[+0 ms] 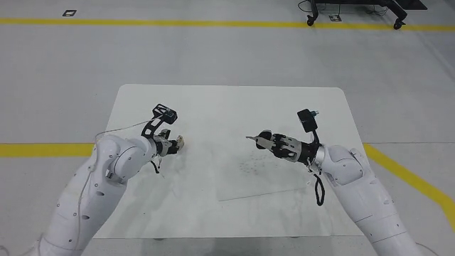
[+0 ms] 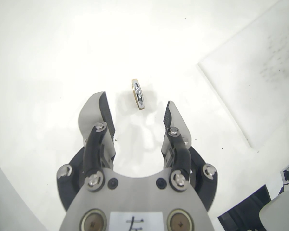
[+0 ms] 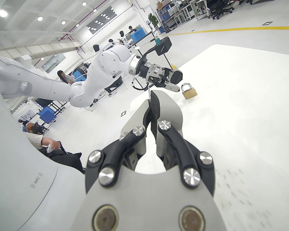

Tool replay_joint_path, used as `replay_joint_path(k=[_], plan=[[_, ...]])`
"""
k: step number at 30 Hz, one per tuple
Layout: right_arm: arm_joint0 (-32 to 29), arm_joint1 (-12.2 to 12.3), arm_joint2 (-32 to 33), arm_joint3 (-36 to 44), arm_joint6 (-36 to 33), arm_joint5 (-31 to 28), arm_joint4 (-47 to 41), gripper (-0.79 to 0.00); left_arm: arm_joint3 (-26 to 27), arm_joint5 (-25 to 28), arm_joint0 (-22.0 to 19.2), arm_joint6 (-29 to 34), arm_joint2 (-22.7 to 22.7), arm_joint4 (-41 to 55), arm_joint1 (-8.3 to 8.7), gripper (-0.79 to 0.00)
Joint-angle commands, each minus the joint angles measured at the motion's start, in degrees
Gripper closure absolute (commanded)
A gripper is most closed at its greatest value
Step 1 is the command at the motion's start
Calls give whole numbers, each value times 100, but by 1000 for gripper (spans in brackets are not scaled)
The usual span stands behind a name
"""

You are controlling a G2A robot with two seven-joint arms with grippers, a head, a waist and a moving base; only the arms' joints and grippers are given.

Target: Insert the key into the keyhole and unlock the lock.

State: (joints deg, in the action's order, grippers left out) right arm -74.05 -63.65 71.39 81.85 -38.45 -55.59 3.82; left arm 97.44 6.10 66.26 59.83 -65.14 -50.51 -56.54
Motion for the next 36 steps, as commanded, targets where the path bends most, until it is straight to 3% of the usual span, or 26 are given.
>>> replay_joint_path(k=[1,6,8,10,25,29,36], plan=[[0,0,0,0,0,0,0,0,-115,-29,-119,8,135,-45,-33,-351],[0,0,0,0,0,0,0,0,-405,-82,-383,26,413,-40,-119,-311],[0,0,0,0,0,0,0,0,-499,-122,-455,18,494,-21,-150,-194],[0,0,0,0,0,0,0,0,-584,-158,-516,23,567,-30,-176,0],[0,0,0,0,0,0,0,0,-500,-223,-434,-20,469,109,-207,0],[0,0,0,0,0,0,0,0,-586,293,-260,-392,45,1475,-200,0],[0,0,0,0,0,0,0,0,-1217,1879,-97,-487,-613,4575,-190,0]])
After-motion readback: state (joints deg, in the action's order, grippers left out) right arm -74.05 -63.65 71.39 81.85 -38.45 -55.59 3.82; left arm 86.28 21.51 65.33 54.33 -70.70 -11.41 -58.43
